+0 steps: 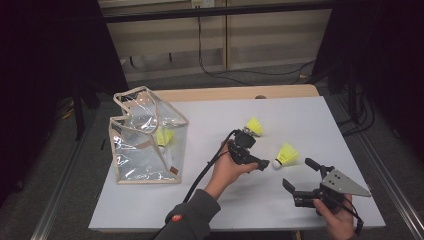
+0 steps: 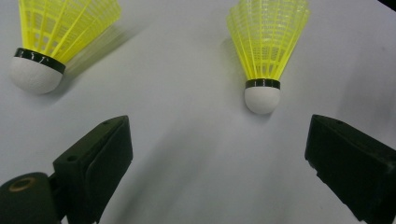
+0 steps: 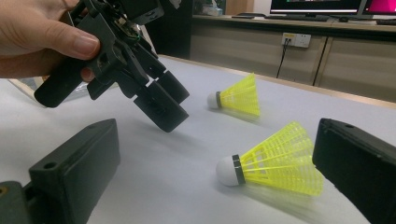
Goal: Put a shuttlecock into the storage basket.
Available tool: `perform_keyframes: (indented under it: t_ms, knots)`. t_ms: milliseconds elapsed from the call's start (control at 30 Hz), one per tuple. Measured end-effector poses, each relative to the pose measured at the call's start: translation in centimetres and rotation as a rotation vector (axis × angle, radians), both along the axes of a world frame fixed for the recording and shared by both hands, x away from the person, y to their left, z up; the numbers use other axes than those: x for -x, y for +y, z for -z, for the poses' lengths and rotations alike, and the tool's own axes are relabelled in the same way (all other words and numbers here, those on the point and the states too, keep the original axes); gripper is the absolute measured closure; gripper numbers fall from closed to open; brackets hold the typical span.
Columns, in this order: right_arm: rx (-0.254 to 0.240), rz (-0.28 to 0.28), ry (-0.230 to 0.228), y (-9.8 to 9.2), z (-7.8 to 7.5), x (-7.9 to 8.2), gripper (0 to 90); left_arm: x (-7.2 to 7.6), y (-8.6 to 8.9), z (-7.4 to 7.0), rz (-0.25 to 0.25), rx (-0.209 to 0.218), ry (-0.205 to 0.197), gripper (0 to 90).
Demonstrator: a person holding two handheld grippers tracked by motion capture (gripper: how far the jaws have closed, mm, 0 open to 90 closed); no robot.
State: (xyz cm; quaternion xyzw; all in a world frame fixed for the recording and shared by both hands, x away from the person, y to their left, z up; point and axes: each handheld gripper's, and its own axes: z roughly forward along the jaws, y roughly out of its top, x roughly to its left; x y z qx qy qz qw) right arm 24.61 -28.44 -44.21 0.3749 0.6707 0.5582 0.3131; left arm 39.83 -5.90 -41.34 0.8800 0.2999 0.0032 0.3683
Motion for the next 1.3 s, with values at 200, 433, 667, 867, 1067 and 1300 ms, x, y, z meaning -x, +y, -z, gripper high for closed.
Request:
perform_keyframes:
  t_ms: [200, 433, 667, 867, 1067, 1300]
  knots:
    - [0.003, 0.000, -0.002, 0.0, 0.0, 0.0, 0.9, 0.0, -0.3, 0.3, 0.013, 0.011, -0.006, 7.5]
    - [0.005, -0.001, -0.002, 0.1, 0.0, 0.0, 0.9, 0.1, -0.7, 0.6, 0.028, 0.011, -0.005, 7.4]
    - [0.004, 0.000, -0.001, 0.1, 0.0, 0.0, 0.9, 0.2, -1.1, 1.0, 0.038, 0.013, -0.013, 7.2]
    - [0.000, 0.001, -0.003, 0.0, 0.0, 0.0, 0.8, 0.3, -1.5, 1.2, 0.048, 0.013, -0.014, 7.2]
    - [0.001, -0.001, -0.001, 0.1, 0.0, 0.0, 0.8, 0.4, -1.9, 1.4, 0.052, 0.010, -0.014, 7.3]
    - [0.001, 0.001, 0.000, 0.0, 0.0, 0.0, 0.8, 0.3, -2.3, 1.7, 0.051, 0.016, -0.020, 8.7]
